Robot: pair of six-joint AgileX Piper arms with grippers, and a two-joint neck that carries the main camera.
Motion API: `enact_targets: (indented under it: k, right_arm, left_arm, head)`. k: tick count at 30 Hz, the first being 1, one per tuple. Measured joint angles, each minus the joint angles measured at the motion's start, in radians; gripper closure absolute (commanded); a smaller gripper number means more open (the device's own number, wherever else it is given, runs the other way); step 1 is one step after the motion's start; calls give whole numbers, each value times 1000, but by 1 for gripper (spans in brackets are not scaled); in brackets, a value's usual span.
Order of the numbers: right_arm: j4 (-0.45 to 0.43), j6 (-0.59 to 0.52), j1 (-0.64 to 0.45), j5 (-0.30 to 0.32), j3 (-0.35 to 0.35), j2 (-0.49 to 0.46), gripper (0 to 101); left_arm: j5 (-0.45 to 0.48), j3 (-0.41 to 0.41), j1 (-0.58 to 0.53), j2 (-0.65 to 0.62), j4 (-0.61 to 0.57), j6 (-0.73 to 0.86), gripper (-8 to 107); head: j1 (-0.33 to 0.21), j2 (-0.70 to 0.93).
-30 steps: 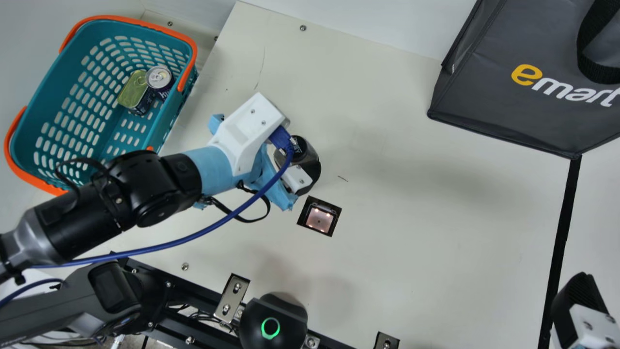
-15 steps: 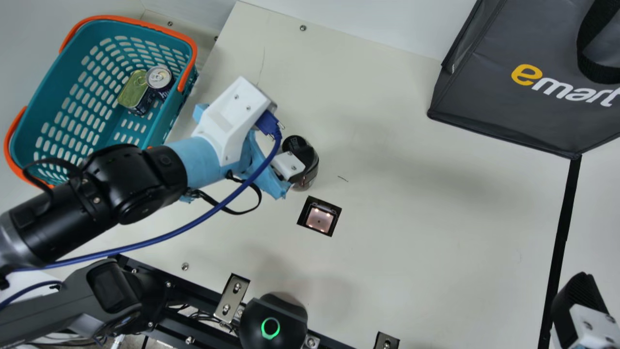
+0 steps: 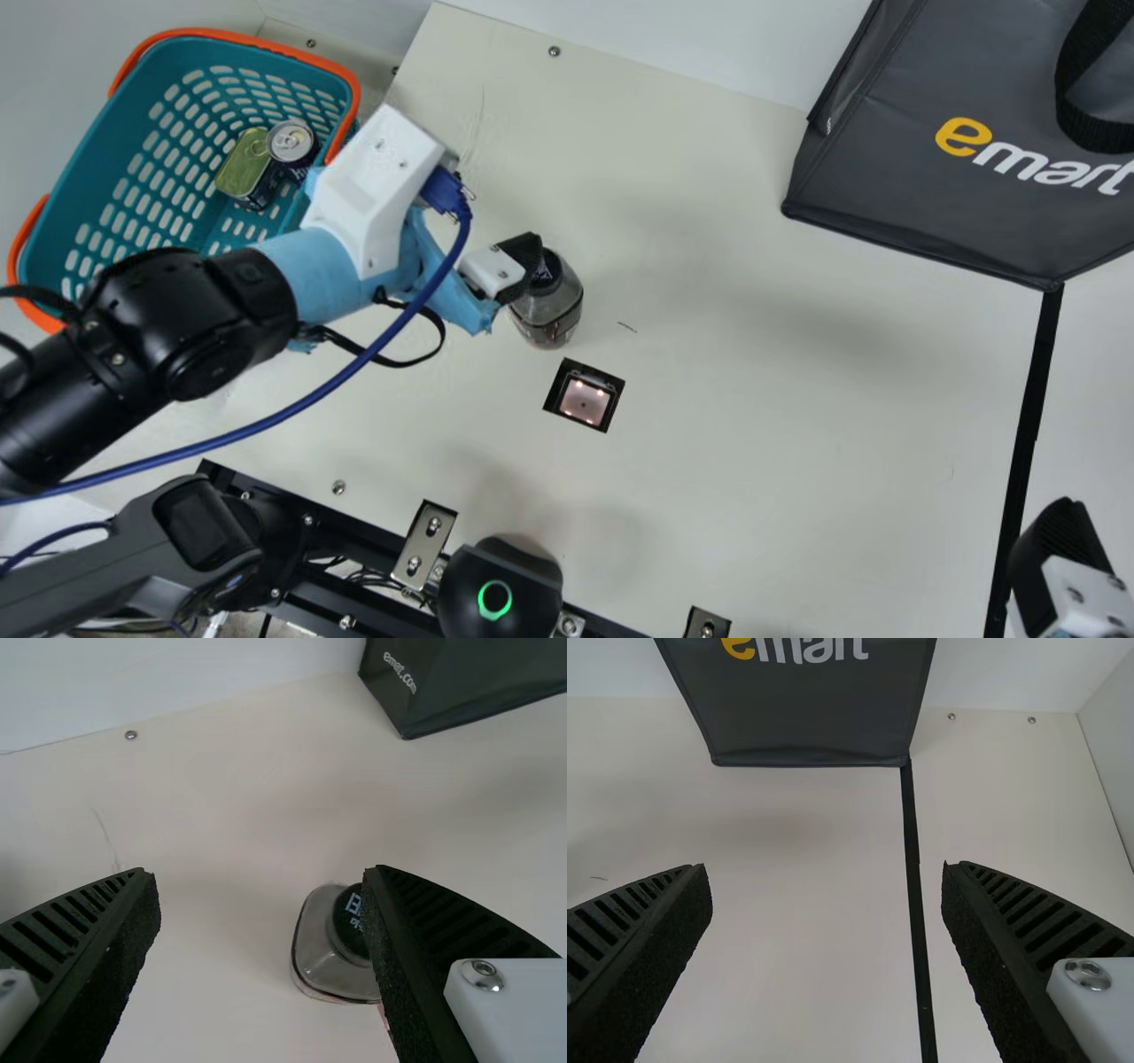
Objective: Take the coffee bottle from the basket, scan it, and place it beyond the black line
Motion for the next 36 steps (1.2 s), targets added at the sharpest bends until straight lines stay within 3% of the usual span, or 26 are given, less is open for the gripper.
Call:
enact_targets:
  k: [20, 36]
  right_arm:
    - [0, 0, 0, 0, 0, 0, 11]
    - [0, 0, 0, 0, 0, 0, 11]
  left_arm:
    - [20, 35, 169, -119, 51, 26, 9]
    - [53, 81, 307, -226, 19, 93, 9]
  head:
    - [2, 0]
    - [2, 0]
